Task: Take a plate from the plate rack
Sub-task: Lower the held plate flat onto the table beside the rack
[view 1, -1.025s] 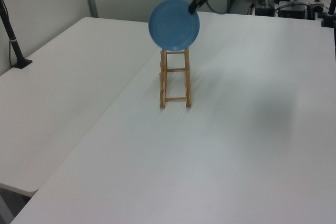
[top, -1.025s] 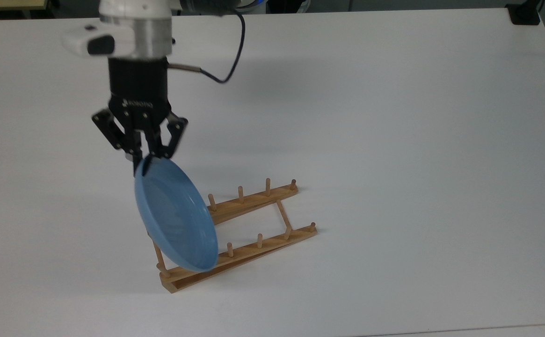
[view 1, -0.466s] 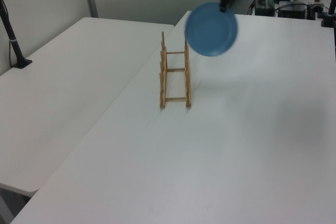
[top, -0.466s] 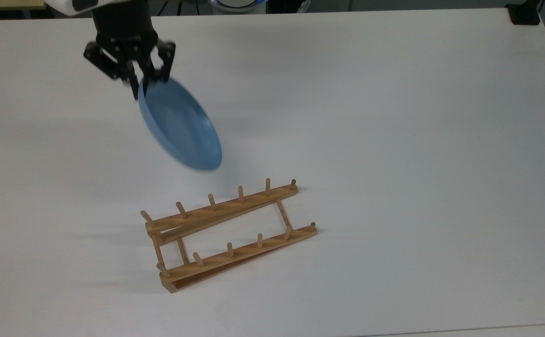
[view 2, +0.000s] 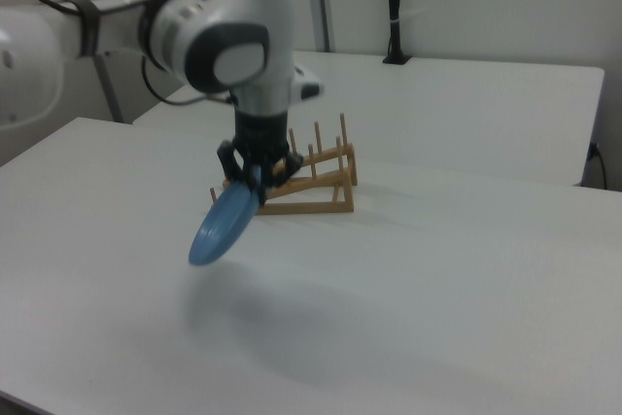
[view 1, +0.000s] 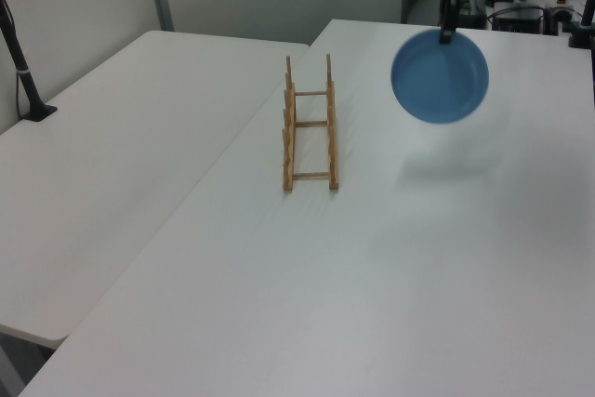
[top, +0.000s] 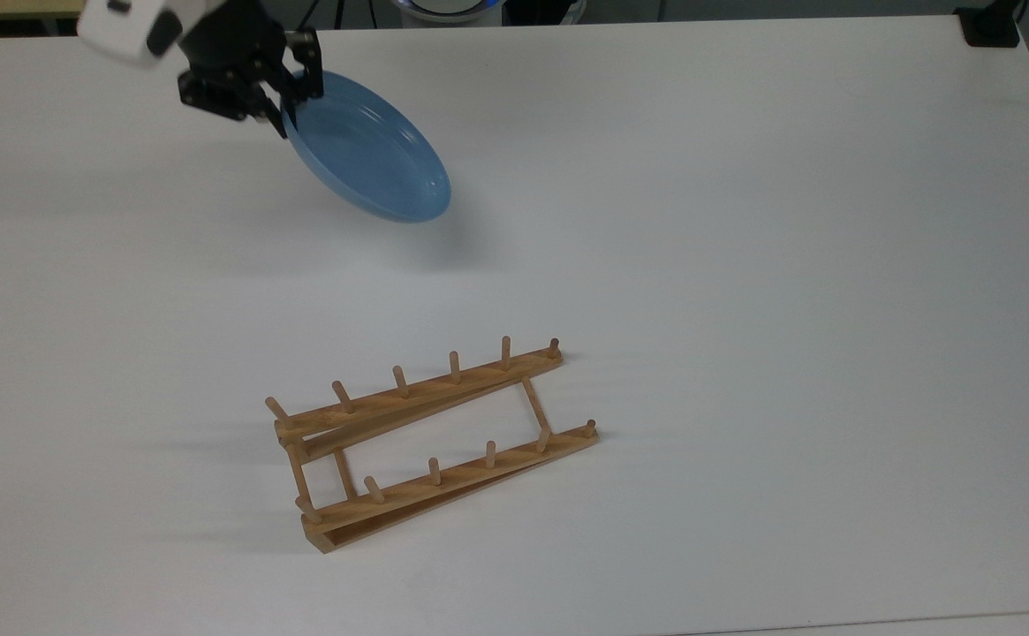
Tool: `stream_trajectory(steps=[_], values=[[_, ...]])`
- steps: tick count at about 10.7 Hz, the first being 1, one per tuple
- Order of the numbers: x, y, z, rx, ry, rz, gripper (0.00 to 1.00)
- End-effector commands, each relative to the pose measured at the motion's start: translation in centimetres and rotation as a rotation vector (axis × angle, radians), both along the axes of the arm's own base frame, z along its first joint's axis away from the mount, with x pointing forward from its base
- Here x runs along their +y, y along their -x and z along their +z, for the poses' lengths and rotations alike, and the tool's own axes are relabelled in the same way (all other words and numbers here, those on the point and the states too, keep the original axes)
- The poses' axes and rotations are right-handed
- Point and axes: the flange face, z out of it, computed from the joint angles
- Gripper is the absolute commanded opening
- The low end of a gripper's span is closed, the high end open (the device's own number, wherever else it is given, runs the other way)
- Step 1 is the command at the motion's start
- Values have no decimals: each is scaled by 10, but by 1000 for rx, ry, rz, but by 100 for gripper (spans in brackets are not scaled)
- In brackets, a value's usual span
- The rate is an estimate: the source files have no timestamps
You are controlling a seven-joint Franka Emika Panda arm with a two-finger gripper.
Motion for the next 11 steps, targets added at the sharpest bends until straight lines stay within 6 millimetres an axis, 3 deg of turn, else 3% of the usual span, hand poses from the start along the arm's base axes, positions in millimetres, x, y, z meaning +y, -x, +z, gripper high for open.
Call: stream_trajectory(steps=[1,4,6,8,9,11], values=[[-3,5,-69,105,-97,8,0],[0,7,-110,174,-130,-1,0],[2,6,-125,200,-139,0,2],[1,5,-129,208,-142,-3,52],[1,5,-127,208,-142,-3,97],[0,2,-112,187,-135,-3,100]])
